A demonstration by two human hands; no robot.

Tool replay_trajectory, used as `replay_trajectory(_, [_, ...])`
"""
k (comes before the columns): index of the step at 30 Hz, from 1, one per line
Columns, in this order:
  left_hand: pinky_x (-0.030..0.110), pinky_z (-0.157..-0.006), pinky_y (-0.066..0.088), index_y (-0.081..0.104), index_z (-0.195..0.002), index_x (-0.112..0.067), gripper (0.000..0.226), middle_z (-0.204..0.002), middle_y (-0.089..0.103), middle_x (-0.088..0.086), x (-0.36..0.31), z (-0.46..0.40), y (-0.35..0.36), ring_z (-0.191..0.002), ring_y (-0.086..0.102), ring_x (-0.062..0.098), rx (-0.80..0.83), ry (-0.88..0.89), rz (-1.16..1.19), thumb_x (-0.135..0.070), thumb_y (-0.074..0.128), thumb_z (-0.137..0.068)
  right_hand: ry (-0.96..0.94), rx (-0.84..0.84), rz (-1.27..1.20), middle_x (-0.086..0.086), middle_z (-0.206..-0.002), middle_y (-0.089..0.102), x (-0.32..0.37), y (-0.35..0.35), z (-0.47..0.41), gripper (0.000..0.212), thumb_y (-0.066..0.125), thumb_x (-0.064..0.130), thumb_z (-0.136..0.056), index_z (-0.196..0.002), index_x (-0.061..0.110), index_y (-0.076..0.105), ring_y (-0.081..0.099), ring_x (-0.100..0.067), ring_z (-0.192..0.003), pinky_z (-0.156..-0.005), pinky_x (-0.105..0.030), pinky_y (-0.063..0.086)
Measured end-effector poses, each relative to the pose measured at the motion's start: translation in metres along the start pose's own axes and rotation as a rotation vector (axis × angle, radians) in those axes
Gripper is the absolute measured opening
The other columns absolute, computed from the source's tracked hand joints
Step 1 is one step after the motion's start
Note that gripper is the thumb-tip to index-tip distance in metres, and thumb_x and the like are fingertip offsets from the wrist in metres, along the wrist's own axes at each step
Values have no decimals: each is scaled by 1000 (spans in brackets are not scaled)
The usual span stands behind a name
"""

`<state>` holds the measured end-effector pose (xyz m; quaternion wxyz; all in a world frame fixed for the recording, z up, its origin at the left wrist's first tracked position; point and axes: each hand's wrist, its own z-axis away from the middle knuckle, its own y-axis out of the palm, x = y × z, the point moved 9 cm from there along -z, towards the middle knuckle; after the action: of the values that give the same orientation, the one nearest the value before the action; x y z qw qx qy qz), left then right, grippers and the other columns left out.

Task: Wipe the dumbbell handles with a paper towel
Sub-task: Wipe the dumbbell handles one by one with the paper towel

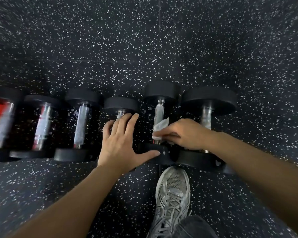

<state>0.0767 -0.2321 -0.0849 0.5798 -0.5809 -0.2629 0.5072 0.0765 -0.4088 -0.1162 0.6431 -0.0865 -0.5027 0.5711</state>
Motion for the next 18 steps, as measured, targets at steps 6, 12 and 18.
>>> replay_trajectory(6, [56,-120,25,35,-156,-17,119,-153,46,3,-1,1,0,-142,43,23,-27,17,35,-99,43,-70,62,-328,11,7,-94,75,8,-44,-11,35,46,41,-104,-137,45,57,67,-13,-72,-71,-37,56])
replay_trajectory(12, [54,-120,26,37,-154,-17,118,-150,48,1,-1,0,0,-140,43,21,-29,25,55,-100,40,-70,82,-255,245,-5,-107,76,16,-28,-25,38,38,39,-106,-141,39,53,71,-28,-90,-77,-38,55])
replay_trajectory(18, [53,-119,25,36,-154,-19,119,-150,48,0,2,-1,2,-140,42,20,-13,13,63,-102,36,-69,-13,106,148,13,-124,71,32,4,-12,34,45,49,-103,-136,55,52,67,-11,-106,-93,-34,53])
